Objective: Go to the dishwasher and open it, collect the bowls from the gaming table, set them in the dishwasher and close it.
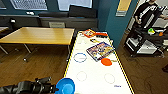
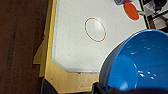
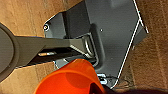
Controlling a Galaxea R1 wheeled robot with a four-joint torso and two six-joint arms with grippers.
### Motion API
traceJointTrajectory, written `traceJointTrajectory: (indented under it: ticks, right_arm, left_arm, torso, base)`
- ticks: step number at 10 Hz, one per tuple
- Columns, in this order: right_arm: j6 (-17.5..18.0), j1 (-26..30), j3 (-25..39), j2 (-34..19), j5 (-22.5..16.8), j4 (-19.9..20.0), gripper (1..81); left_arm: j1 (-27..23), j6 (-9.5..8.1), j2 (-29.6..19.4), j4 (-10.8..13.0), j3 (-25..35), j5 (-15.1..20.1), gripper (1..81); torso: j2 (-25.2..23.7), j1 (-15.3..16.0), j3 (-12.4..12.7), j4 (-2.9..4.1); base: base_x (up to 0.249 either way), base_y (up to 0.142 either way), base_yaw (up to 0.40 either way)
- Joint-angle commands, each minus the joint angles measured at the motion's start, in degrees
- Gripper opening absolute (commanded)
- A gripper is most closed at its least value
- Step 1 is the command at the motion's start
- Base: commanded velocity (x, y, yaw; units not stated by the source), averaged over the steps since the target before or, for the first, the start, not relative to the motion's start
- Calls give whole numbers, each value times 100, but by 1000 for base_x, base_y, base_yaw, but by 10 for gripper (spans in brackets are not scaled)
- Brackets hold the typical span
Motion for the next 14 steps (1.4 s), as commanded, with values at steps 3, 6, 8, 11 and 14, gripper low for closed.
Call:
traceJointTrajectory:
  ticks: [3, 6, 8, 11, 14]
  right_arm:
    - [-16, -72, -192, -101, -257, -106, 10]
    - [-16, -98, -350, -4, -266, -106, 10]
    - [-16, -133, -509, 66, -266, -106, 10]
    - [-25, -134, -650, 207, -266, -115, 10]
    - [-25, -151, -904, 400, -266, -123, 10]
  left_arm:
    - [2644, 100, -594, 2078, -1210, -2415, 10]
    - [3577, 100, 126, 2175, -2510, -3215, 10]
    - [4024, 118, 593, 2175, -3407, -3803, 10]
    - [4526, 170, 1181, 2184, -4479, -4218, 10]
    - [4887, 285, 2016, 2175, -5569, -4341, 10]
  torso:
    - [0, 0, 0, 0]
    - [0, 0, 239, 0]
    - [0, 0, 412, 0]
    - [-2, -2, 770, 0]
    - [-9, -6, 1082, 0]
  base:
    - [0, 0, 0]
    - [0, 0, 0]
    - [0, 0, 0]
    - [0, 0, 0]
    - [0, 0, 0]
